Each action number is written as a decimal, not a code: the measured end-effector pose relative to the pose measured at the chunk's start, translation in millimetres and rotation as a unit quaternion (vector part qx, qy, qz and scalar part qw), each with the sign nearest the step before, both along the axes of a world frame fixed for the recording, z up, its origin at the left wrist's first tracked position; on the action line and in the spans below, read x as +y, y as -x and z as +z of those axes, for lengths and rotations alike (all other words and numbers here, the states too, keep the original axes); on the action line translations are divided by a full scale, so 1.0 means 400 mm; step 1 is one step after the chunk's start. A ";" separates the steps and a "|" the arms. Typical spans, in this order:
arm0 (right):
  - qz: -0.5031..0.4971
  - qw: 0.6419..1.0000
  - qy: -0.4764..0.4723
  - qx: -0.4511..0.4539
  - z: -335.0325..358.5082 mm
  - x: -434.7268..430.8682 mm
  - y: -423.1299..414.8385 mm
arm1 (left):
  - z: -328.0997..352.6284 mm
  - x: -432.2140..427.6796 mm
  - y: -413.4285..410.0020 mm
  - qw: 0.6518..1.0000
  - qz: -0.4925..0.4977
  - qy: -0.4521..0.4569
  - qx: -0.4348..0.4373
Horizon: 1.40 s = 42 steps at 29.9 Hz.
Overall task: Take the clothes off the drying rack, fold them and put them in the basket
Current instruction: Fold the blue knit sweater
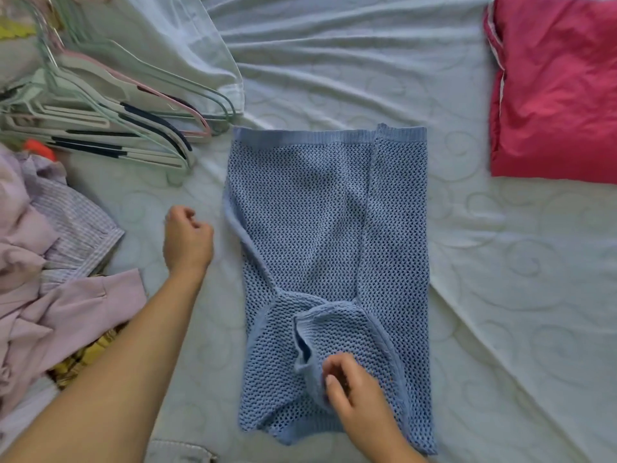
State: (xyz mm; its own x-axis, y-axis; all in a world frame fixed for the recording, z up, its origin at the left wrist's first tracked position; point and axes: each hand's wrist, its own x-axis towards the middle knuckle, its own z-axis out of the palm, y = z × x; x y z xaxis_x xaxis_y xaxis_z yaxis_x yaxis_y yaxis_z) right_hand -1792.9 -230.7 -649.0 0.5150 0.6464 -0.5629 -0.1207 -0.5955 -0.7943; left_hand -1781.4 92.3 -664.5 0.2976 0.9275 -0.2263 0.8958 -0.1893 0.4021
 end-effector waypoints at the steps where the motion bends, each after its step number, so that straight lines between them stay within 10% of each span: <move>1: -0.017 1.000 0.004 0.011 -0.006 0.001 0.003 | 0.017 -0.042 -0.003 0.995 -0.086 0.011 -0.043; 4: -0.043 0.999 0.021 0.001 -0.018 -0.004 0.006 | 0.035 -0.230 -0.007 0.884 -0.419 0.205 0.020; 7: 0.009 0.999 0.046 -0.024 -0.022 -0.014 -0.003 | 0.016 -0.304 0.020 0.790 -0.543 0.228 0.168; 18: 0.169 0.965 0.176 -0.091 -0.028 0.022 -0.020 | 0.066 -0.020 0.290 0.940 -0.248 0.231 -0.030; 25: 0.153 0.951 0.008 -0.270 0.018 0.253 0.037 | 0.020 0.027 0.310 0.948 -0.055 0.312 -0.041; 31: -0.044 0.983 0.125 0.130 -0.004 0.451 0.034 | 0.002 0.046 0.150 0.923 0.039 0.351 -0.150; 36: -0.018 0.996 0.069 0.053 0.017 0.426 0.059 | -0.009 0.048 0.012 0.927 -0.011 0.354 -0.126; 42: -0.230 0.956 -0.075 0.166 0.129 0.204 0.080 | 0.068 -0.035 -0.127 0.922 -0.119 0.319 -0.182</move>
